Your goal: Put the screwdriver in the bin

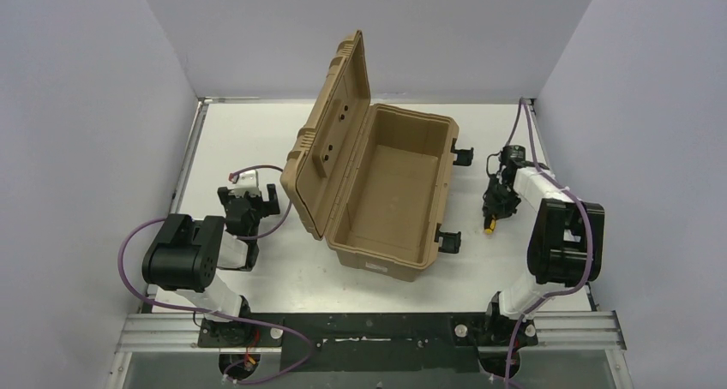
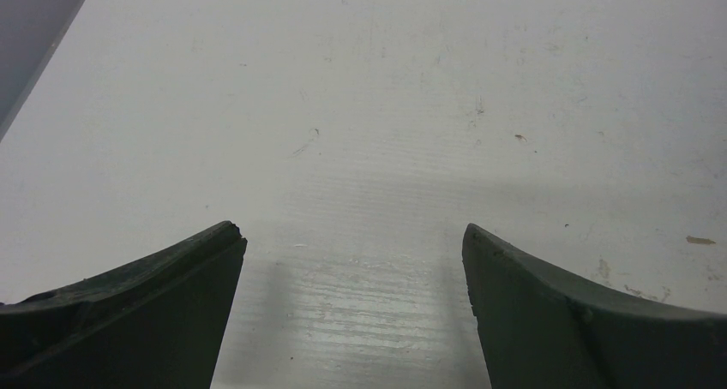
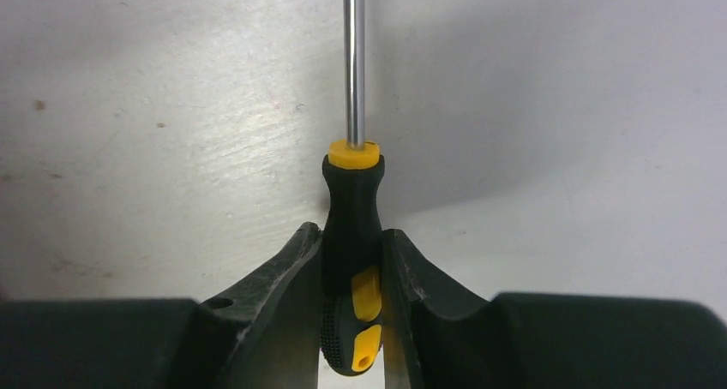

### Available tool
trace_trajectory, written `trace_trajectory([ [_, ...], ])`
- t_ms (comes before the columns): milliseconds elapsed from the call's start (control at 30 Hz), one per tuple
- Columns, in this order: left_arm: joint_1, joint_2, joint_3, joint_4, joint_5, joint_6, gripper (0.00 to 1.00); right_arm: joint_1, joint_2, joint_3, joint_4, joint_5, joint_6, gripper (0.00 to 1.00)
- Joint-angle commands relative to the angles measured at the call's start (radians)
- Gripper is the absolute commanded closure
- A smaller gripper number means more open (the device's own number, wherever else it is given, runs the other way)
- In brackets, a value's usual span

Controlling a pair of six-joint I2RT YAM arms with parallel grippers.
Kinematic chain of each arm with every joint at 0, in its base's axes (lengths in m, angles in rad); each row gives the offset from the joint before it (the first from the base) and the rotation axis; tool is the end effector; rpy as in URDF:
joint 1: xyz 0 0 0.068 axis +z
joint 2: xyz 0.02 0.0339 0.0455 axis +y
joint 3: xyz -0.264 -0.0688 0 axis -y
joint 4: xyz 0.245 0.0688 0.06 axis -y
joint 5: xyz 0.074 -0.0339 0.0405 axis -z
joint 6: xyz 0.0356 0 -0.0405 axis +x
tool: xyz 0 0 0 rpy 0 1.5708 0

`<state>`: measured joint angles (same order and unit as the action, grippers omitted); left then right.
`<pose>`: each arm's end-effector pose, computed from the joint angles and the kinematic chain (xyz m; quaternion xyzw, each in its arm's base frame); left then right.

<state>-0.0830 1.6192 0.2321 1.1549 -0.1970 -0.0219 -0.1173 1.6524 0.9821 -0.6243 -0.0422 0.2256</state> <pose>0.2422 -0.0132 0.1222 -0.0371 0.7820 0.0446 0.6206 0.2988 -0.0337 0.1660 0.1661 0.9762 0.0283 0.1363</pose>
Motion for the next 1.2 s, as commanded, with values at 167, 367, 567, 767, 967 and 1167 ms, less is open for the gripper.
trace_trajectory([
  [167, 0.008, -0.010, 0.024, 0.047, 0.013, -0.007, 0.03, 0.009, -0.212, 0.442, -0.181, 0.018, 0.118, 1.00],
  [367, 0.006, -0.008, 0.024, 0.049, 0.013, -0.008, 0.03, 0.205, -0.207, 0.717, -0.249, 0.034, 0.243, 1.00],
  [567, 0.006, -0.007, 0.023, 0.053, 0.012, -0.005, 0.03, 0.556, -0.121, 0.759, -0.232, 0.120, 0.358, 1.00],
  [767, 0.005, -0.009, 0.023, 0.050, 0.011, -0.005, 0.03, 0.728, 0.010, 0.642, -0.165, 0.100, 0.406, 1.00],
  [967, 0.005, -0.010, 0.023, 0.047, 0.009, -0.007, 0.03, 0.757, 0.116, 0.471, -0.037, 0.050, 0.431, 1.00],
  [1167, 0.006, -0.010, 0.023, 0.046, 0.008, -0.007, 0.03, 0.747, 0.226, 0.408, 0.033, 0.025, 0.432, 1.00],
])
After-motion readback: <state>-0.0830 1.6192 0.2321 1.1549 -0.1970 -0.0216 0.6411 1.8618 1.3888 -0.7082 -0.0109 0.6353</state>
